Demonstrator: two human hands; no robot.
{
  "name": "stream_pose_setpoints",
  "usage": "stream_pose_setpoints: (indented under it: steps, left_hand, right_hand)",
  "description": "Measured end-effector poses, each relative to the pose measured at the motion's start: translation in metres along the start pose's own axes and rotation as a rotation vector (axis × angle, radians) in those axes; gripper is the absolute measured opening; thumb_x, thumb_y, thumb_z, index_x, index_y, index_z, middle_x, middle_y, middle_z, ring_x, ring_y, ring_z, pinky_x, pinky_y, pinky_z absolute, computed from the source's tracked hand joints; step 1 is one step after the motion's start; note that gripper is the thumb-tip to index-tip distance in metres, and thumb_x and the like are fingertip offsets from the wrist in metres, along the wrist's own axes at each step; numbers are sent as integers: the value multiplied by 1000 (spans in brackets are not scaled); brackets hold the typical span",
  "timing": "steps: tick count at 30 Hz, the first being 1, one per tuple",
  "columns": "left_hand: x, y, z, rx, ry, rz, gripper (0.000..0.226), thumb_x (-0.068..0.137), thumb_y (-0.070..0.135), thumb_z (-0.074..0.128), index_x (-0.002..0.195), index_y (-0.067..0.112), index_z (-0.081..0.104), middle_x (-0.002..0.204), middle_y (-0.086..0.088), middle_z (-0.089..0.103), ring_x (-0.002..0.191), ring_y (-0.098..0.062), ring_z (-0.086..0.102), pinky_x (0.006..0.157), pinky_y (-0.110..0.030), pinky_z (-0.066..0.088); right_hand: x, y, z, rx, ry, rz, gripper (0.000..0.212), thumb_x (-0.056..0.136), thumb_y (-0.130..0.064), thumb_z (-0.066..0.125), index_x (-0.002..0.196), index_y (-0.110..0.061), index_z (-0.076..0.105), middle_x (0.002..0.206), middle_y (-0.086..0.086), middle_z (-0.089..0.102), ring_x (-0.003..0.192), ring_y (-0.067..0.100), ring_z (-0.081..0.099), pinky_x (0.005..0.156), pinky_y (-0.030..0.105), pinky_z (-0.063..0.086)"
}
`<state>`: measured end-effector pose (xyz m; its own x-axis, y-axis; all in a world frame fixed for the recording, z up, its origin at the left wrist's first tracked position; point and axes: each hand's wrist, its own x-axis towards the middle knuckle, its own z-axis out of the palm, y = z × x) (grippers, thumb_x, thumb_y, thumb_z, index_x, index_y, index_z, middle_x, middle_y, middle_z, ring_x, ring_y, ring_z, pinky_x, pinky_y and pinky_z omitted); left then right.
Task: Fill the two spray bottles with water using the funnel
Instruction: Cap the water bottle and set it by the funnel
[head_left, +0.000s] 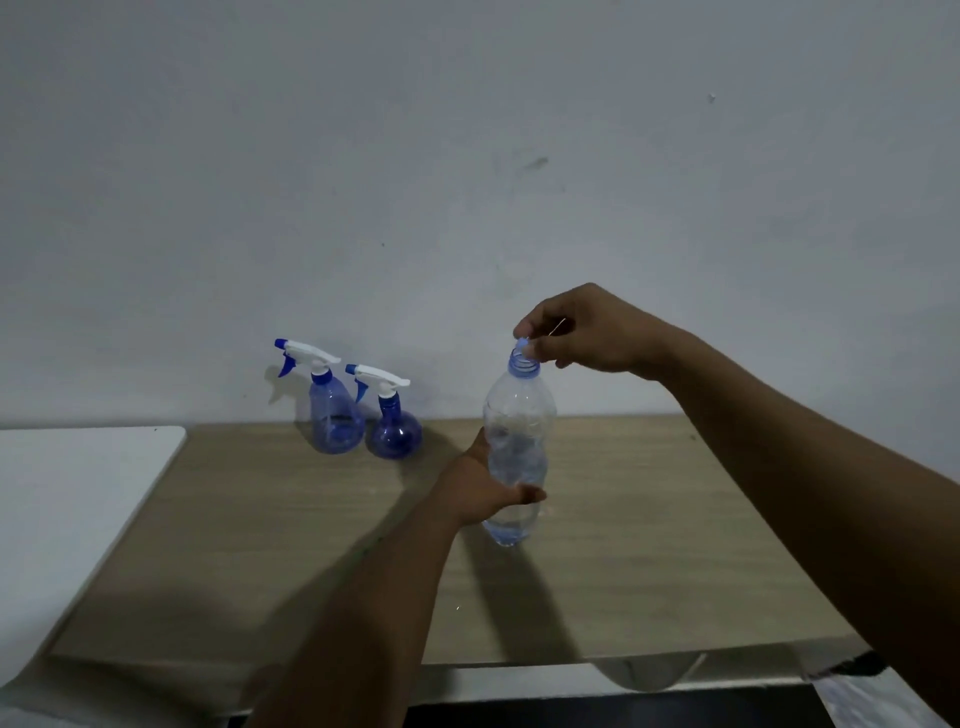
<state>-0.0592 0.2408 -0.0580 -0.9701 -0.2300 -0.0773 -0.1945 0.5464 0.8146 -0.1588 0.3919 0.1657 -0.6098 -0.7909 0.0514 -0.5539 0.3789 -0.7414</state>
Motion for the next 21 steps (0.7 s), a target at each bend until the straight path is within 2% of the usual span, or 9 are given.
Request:
stream_pose_setpoints:
  steps: [4, 7, 9, 11, 14, 16, 18, 20, 21]
  left_hand:
    - [7, -6, 3, 53, -17, 7, 103, 46, 88, 76, 135, 43, 46, 124, 20, 63, 110, -5, 63, 96, -37, 55]
    - [7, -7, 4, 41, -4, 3, 107, 44, 86, 79, 136, 44, 44, 125, 19, 62, 111, -6, 63, 96, -38, 55]
    - [6, -5, 4, 46, 1, -3, 109, 42, 86, 79, 136, 44, 43, 125, 19, 62, 111, -7, 63, 96, -38, 55]
    - [5, -2, 3, 57, -4, -4, 109, 42, 87, 78, 136, 44, 42, 125, 18, 62, 110, -8, 63, 95, -37, 56]
    - [1, 6, 1, 97, -13, -12, 111, 44, 88, 75, 138, 41, 40, 128, 13, 61, 111, -12, 62, 96, -37, 55]
    - [0, 8, 1, 115, -18, -12, 107, 46, 89, 73, 136, 40, 43, 125, 13, 63, 109, -12, 63, 94, -38, 56]
    - [0, 7, 0, 145, -23, -15, 102, 47, 94, 68, 131, 40, 49, 117, 15, 66, 103, -10, 65, 91, -38, 57]
    - [4, 3, 1, 155, -45, -17, 98, 48, 96, 64, 127, 39, 53, 112, 14, 67, 100, -9, 66, 89, -39, 58]
    - [5, 1, 1, 155, -52, -15, 97, 49, 96, 63, 126, 39, 54, 112, 14, 67, 101, -10, 66, 90, -39, 58]
  right_hand:
    - [1, 0, 6, -218, -4, -72, 21, 87, -26, 75, 106, -20, 75, 104, -7, 73, 91, 11, 70, 86, 34, 58]
    - [-2, -2, 8, -337, 14, -156, 27, 85, -25, 76, 111, -21, 73, 107, -6, 68, 95, 11, 67, 89, 34, 54]
    - [-4, -4, 13, -411, 53, -168, 28, 84, -34, 77, 107, -19, 72, 101, -4, 67, 92, 15, 64, 85, 36, 54]
    - [-4, -5, 19, -554, 137, -117, 42, 79, -57, 73, 92, -17, 68, 87, -4, 62, 82, 16, 59, 71, 34, 50]
    - [-3, -2, 30, -794, 294, -96, 69, 78, -82, 47, 79, -14, 56, 75, -2, 55, 67, 17, 53, 58, 33, 43]
    - [-7, 3, 34, -754, 309, -154, 71, 84, -81, 34, 87, -15, 57, 84, -5, 59, 70, 17, 55, 61, 33, 46]
    - [-10, 9, 34, -627, 218, -237, 56, 95, -66, 38, 105, -16, 60, 99, -6, 61, 81, 16, 58, 69, 32, 47]
    - [-9, 13, 34, -625, 174, -268, 42, 97, -57, 45, 101, -17, 59, 98, -4, 63, 81, 17, 58, 68, 31, 45]
    - [-7, 14, 35, -660, 194, -254, 43, 95, -60, 47, 96, -18, 58, 94, -4, 63, 78, 18, 57, 65, 32, 46]
